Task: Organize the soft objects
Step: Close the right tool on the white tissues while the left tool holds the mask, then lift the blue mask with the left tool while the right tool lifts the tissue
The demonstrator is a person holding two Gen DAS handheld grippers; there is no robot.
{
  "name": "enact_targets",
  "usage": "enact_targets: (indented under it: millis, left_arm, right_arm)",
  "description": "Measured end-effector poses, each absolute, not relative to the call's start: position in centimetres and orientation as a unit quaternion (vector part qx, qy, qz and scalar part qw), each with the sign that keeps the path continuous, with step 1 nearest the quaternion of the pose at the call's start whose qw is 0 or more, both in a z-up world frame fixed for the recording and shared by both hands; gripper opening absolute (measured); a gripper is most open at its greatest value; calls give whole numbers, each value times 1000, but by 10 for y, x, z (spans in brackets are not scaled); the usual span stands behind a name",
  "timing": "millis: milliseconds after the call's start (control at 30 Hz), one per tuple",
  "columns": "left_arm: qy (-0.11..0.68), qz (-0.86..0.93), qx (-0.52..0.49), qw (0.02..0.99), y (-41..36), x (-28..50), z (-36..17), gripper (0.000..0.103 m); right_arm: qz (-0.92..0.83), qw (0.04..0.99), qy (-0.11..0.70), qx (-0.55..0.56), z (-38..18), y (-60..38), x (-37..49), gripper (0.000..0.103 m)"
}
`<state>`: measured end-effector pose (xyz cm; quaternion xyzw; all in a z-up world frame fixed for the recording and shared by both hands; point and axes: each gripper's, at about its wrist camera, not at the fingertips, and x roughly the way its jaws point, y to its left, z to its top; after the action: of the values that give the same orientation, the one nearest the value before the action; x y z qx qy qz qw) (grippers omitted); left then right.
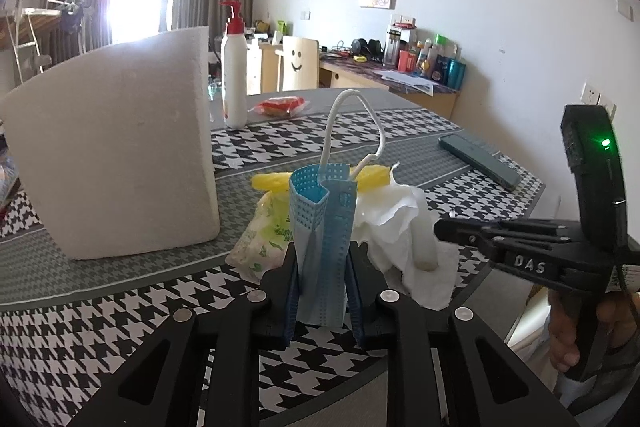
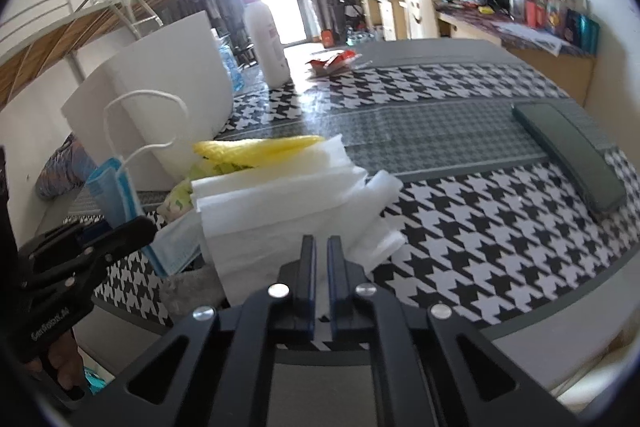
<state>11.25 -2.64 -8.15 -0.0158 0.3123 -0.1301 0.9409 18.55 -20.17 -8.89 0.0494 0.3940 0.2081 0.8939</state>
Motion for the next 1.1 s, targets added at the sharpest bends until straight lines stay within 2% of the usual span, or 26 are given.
enact_targets:
  millis: [233, 400, 900, 933, 1000, 1100]
  left_arm:
    - [302, -137, -14, 943, -18, 104, -77, 22]
    - [287, -140, -19, 947, -7, 95, -70, 22]
    - [264, -144, -28, 953, 9, 74, -64, 22]
    - [265, -144, -28, 953, 8, 74, -64, 22]
    - [265, -142, -29, 953, 8, 74, -64, 22]
    - [264, -139, -29, 954, 6, 76, -63, 22]
  right_arm:
    - [191, 891, 410, 50, -94, -190, 188, 11]
    - [175, 895, 406, 51, -93, -188, 185, 42]
    - [130, 890, 435, 36, -101, -170, 194, 41]
    - [124, 891, 436, 33, -102, -170, 194, 38]
    - [126, 889, 439, 39, -102, -172, 196, 25]
    - [137, 884, 443, 49, -102, -179, 197, 18]
